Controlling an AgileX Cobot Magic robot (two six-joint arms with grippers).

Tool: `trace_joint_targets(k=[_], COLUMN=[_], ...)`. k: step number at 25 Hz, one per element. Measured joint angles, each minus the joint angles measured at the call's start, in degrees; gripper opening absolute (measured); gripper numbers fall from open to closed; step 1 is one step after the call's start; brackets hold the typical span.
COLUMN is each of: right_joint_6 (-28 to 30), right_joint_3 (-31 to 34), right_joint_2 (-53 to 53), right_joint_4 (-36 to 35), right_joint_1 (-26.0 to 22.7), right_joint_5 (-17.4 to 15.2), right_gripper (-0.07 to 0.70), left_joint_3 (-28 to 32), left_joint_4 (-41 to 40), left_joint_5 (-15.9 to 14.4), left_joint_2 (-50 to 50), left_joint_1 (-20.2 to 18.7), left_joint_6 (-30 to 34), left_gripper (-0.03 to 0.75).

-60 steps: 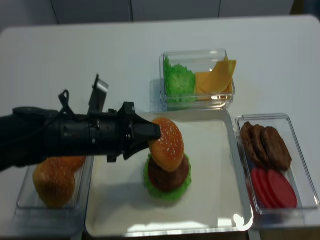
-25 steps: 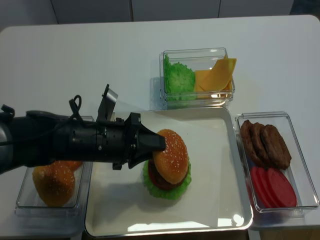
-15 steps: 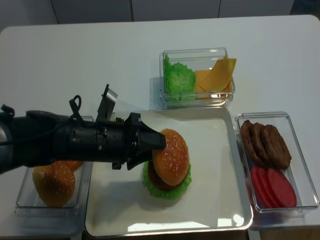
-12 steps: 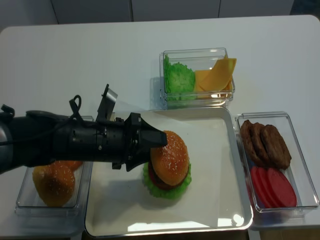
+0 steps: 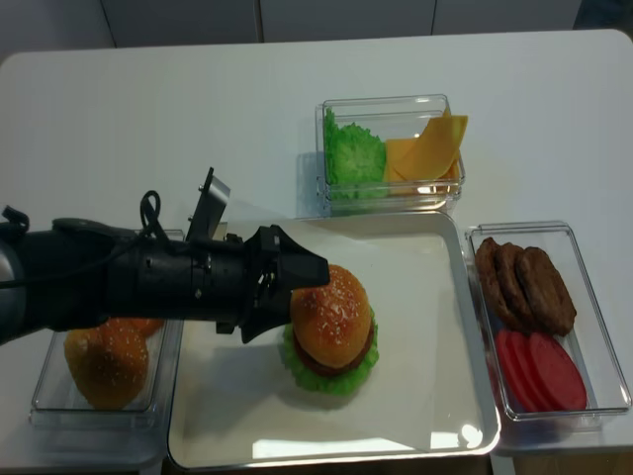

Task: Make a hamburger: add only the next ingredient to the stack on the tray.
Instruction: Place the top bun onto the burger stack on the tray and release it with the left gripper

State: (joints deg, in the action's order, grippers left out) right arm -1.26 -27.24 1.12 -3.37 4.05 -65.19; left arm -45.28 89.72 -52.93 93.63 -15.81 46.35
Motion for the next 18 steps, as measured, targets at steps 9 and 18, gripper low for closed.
trace_joint_targets(k=[9,18], right_joint_6=[0.01,0.01], right_joint_3=[0.00,0.00], right_joint_2=[0.00,0.00], right_joint_4=[0.00,0.00], right_joint_1=[0.00,0.00], right_joint_5=[0.00,0.00], right_gripper=[0.179,0.179], left_joint_3=[-0.11,-0.90], left_joint_4=[-5.66,-8.59], left_joint_5=[2.13,5.52], left_joint_2=[-1.37,-3.44], left_joint_1=[0.00,0.00], left_joint_6=[-1.08,-2.80], left_gripper=[0.586,0.587])
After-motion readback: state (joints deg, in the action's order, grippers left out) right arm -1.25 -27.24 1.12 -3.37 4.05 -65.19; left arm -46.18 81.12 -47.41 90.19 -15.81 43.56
